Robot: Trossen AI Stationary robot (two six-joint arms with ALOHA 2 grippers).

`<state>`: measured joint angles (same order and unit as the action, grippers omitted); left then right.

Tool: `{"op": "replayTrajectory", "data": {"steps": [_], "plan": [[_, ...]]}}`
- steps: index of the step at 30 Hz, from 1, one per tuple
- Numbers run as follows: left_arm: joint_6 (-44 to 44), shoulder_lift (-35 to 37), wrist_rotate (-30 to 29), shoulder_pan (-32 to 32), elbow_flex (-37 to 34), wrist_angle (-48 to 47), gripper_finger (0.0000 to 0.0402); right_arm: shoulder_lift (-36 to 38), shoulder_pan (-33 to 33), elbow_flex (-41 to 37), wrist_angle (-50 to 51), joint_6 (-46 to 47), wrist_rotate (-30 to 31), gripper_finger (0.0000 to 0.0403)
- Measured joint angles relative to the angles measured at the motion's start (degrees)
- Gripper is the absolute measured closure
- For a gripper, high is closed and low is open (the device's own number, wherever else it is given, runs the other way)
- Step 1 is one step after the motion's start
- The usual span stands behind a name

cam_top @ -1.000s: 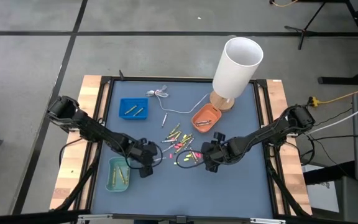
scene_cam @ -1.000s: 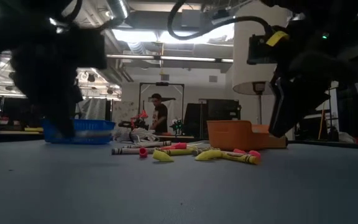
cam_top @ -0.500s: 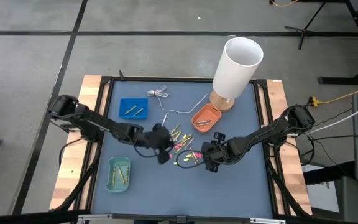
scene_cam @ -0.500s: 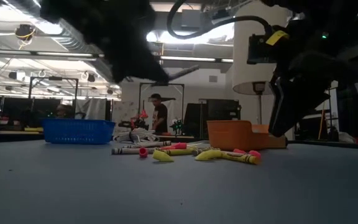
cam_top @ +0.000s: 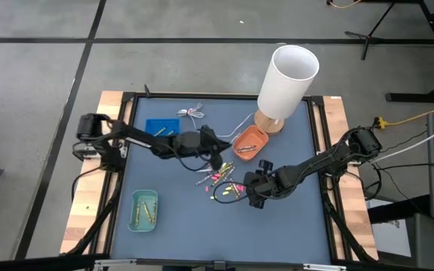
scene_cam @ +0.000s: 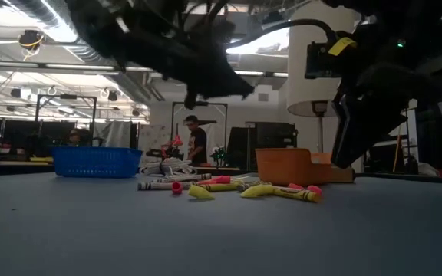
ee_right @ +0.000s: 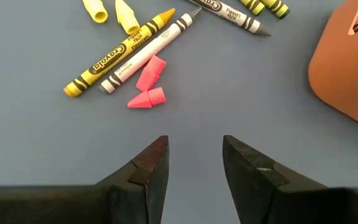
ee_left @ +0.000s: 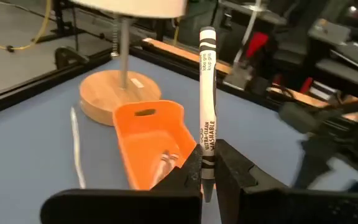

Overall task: Sort crayons
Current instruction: Put the gray crayon into the orange bin

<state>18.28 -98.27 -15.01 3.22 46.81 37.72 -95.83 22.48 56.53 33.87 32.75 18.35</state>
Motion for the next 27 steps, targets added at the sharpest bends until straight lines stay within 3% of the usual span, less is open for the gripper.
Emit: {"op": "replayTrajectory", "data": {"steps": [9, 21, 27], "plan": [[0.07, -10.89, 1.17, 3.3, 0.07, 13.09, 0.0397, 0.0, 0.0, 0.0, 0.0, -0.02, 0.0, 0.0253], [0.6, -20.1, 1.25, 2.68, 11.03, 10.28, 0.0397, 0.0, 0.0, 0.0, -0.35, -0.02, 0.02, 0.0253], [0.59, -21.43, 1.21, 2.71, 12.7, 9.17, 0.0396, 0.0, 0.0, 0.0, -1.07, -0.04, 0.02, 0.0253]]}}
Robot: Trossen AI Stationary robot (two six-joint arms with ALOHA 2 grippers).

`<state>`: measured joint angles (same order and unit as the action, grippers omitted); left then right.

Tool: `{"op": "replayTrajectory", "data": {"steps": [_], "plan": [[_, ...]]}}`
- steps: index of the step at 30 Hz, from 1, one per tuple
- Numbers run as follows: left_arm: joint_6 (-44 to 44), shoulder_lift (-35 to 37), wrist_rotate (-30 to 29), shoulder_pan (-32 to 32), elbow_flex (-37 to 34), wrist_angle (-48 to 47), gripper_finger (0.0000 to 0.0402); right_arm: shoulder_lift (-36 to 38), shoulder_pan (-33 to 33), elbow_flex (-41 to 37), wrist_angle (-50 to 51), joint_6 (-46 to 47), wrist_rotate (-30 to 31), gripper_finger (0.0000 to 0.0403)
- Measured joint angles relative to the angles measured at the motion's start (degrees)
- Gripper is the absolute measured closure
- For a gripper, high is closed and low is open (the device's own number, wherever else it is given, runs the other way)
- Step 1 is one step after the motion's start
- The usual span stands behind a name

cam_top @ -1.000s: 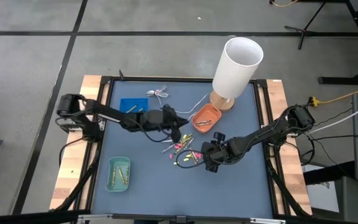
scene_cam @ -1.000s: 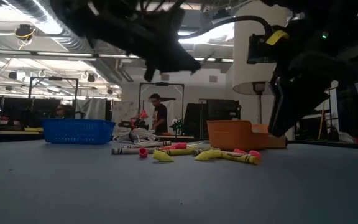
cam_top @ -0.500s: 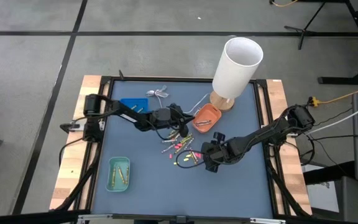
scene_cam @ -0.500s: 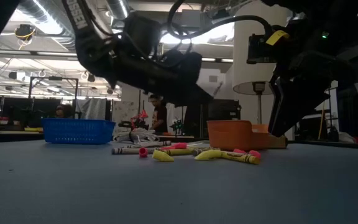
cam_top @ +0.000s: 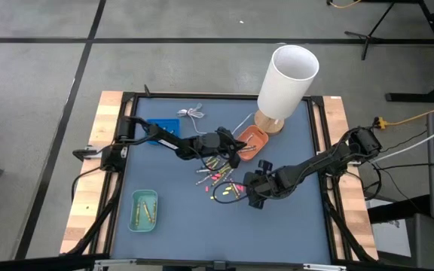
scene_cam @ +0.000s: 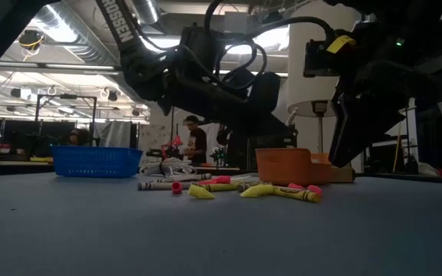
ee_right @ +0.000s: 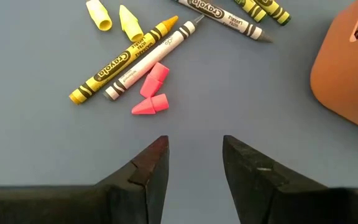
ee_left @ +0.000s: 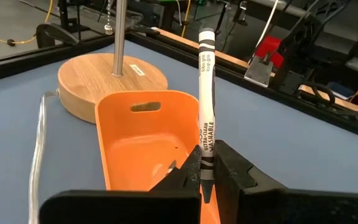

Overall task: Sort crayons
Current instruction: Put the gray crayon into the orange bin, then put the green crayon into the blue bin

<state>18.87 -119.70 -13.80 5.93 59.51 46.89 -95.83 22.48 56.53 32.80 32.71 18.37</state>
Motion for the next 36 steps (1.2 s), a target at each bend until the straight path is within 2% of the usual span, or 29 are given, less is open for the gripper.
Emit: {"op": "replayTrajectory", "data": {"steps": [4, 14, 19, 23, 30, 36], "plan": [[0.0, 0.0, 0.0, 0.0, 0.0, -0.47, 0.0379, 0.0, 0.0, 0.0, 0.02, 0.0, 0.09, 0.0253], [-0.55, -0.02, -0.46, 0.41, 0.02, -1.36, 0.0303, 0.0, 0.0, 0.0, 0.02, 0.0, 0.11, 0.0253], [-6.01, 0.56, -0.48, 0.44, 0.01, -1.94, 0.0289, 0.0, 0.0, 0.0, 0.02, 0.0, 0.13, 0.0253], [-8.69, 3.69, -0.46, 0.44, 0.02, -4.83, 0.0288, 0.0, 0.0, 0.02, 0.03, 0.0, 0.15, 0.0253], [-8.97, 12.04, -0.46, 0.44, 0.01, -19.61, 0.0288, 0.0, 0.0, 0.02, 0.01, 0.0, 0.24, 0.0253], [-8.52, 18.92, -0.46, 0.44, 0.02, -39.05, 0.0288, 0.0, 0.0, 0.02, -0.17, 0.0, 0.26, 0.0253]]}}
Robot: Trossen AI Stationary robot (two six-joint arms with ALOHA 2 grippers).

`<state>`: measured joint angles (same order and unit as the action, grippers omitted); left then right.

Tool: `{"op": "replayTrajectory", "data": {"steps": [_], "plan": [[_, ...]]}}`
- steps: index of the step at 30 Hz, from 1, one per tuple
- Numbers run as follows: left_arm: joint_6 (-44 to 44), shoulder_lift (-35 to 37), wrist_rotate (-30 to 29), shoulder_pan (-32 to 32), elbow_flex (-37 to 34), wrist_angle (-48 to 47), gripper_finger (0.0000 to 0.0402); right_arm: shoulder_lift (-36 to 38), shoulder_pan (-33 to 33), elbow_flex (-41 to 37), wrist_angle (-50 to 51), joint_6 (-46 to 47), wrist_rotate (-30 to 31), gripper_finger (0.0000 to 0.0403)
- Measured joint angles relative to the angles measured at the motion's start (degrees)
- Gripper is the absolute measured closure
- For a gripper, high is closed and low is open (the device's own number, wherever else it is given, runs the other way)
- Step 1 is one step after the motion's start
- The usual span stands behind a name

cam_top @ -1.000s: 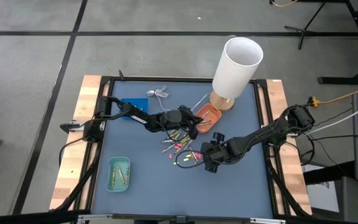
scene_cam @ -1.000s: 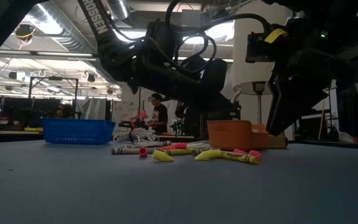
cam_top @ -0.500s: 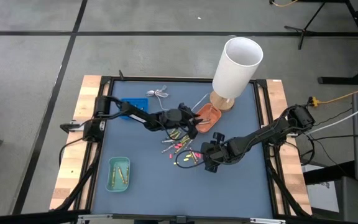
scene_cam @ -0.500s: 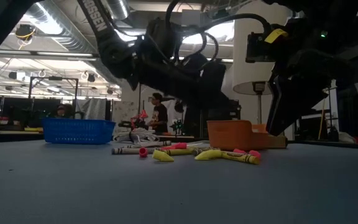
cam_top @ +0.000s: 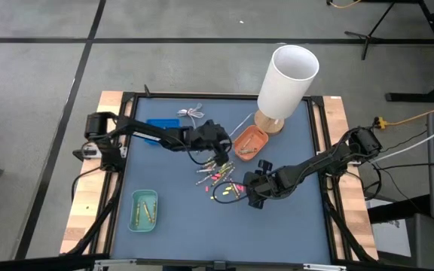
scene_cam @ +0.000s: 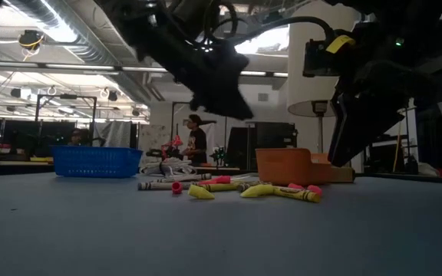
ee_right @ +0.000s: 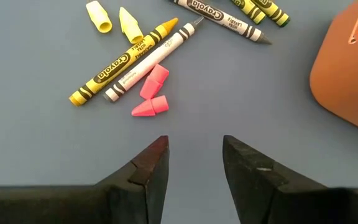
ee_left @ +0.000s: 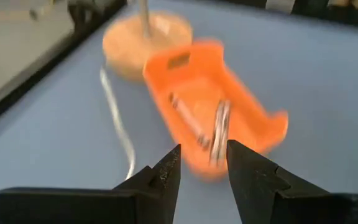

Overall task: Sort crayons
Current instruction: Put the green crayon into the blue bin

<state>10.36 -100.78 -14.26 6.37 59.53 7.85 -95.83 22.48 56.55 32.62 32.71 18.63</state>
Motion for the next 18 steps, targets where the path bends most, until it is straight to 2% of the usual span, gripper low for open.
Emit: {"op": "replayTrajectory", "data": {"steps": [7, 18], "plan": [[5.87, 1.26, 1.58, 0.0, -0.02, -15.04, 0.0288, -0.02, 0.0, 0.0, -0.07, -0.02, 0.27, 0.0253], [10.49, -5.11, 3.5, -0.2, -0.33, -17.02, 0.0288, -0.02, 0.0, 0.0, -0.73, -0.02, 0.4, 0.0253]]}}
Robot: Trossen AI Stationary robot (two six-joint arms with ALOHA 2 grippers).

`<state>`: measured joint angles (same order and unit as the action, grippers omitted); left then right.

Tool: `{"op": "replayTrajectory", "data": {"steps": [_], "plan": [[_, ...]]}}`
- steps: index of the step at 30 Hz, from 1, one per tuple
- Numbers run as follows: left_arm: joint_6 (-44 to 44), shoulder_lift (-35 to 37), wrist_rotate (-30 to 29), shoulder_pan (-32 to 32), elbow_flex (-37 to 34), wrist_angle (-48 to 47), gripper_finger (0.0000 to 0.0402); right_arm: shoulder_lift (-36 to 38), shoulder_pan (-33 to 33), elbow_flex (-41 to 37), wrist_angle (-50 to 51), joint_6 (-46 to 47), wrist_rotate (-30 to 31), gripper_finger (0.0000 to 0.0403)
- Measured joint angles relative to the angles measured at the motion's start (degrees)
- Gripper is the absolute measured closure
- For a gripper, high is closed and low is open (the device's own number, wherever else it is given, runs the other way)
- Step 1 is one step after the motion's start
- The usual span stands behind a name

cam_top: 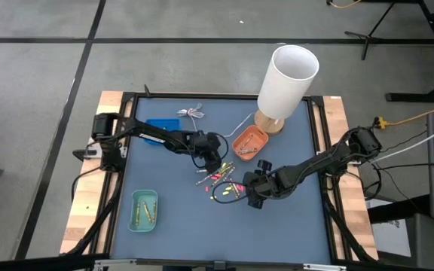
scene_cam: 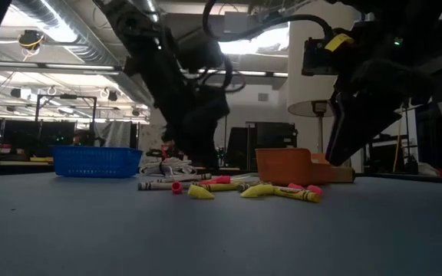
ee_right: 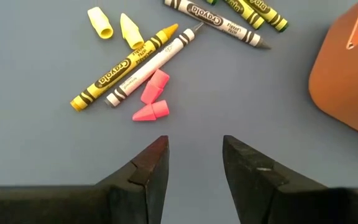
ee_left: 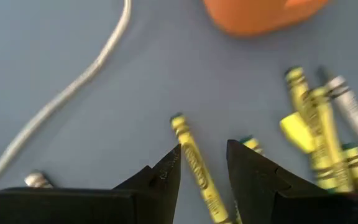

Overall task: Sort crayons
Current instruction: Put the green crayon into the blue bin

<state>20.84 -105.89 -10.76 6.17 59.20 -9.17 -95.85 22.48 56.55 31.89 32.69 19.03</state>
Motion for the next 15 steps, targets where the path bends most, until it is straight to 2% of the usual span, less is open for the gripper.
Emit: {"op": "replayTrajectory", "data": {"steps": [10, 15], "plan": [[0.04, -3.34, -1.24, 0.07, 0.02, 0.04, 0.0288, 0.0, 0.0, 0.0, -0.65, -0.02, 0.0, 0.0253], [0.06, -3.77, -1.09, 0.04, 0.11, -0.34, 0.0315, 0.0, 0.0, 0.0, -1.12, -0.04, 0.0, 0.0253]]}}
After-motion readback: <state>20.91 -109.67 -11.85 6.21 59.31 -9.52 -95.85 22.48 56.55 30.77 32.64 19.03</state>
